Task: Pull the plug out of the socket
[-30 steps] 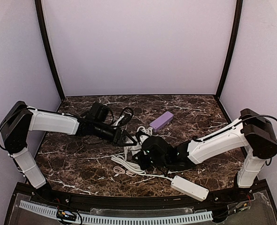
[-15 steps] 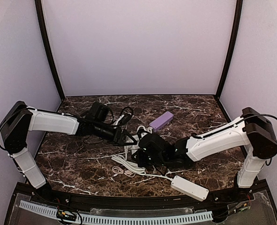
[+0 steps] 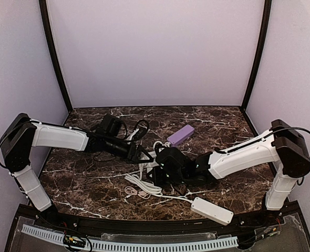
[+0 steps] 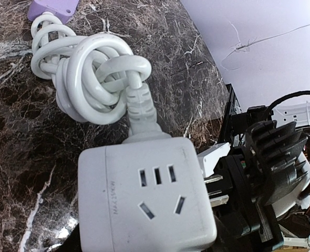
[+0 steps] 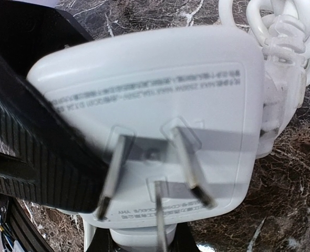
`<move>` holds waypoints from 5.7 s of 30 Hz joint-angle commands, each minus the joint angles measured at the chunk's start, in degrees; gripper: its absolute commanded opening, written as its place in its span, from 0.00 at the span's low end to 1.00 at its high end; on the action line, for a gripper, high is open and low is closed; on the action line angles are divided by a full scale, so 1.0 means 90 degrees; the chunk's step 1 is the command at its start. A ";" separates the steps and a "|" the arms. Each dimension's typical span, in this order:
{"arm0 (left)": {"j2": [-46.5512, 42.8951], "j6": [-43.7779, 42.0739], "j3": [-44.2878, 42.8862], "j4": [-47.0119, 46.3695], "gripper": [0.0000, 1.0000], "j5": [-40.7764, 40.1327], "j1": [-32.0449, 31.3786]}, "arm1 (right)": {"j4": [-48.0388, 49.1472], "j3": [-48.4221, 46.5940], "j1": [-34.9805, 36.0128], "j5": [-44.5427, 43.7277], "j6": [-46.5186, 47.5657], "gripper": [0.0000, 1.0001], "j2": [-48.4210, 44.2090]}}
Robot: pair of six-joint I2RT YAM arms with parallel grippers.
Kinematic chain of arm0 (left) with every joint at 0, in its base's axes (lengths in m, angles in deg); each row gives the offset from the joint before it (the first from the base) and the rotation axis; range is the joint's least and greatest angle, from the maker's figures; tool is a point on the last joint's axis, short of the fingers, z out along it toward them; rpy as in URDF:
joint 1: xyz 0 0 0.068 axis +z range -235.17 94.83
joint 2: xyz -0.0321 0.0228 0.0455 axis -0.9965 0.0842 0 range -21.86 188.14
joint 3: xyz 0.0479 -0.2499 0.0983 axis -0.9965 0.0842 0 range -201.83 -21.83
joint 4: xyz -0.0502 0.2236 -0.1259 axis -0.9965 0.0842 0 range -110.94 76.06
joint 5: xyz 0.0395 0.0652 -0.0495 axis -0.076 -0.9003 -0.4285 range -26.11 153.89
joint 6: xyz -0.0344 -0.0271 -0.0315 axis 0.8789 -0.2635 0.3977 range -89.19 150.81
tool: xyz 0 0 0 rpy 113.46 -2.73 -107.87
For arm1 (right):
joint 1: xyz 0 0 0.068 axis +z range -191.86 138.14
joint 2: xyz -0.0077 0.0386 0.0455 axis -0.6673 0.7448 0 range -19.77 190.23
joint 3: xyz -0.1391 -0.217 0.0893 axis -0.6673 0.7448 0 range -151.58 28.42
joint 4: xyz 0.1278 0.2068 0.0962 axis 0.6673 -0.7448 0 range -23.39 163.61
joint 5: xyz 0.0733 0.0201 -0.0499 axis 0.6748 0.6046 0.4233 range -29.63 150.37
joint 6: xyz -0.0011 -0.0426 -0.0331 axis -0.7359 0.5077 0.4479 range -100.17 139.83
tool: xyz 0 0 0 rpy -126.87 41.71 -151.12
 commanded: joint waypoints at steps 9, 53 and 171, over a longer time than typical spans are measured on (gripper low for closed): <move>-0.0365 -0.0209 0.0056 0.0298 0.04 -0.0347 0.0399 | 0.0180 0.0210 -0.0015 -0.0563 0.0284 0.00 -0.0269; -0.0547 -0.0274 0.0076 0.0468 0.04 -0.0589 0.0653 | -0.0210 0.0387 -0.0089 -0.0490 -0.0149 0.00 -0.0449; -0.2346 -0.1138 0.0042 0.0488 0.03 -0.0083 0.1123 | -0.2049 0.1805 -0.6542 0.1063 0.1887 0.75 -0.1968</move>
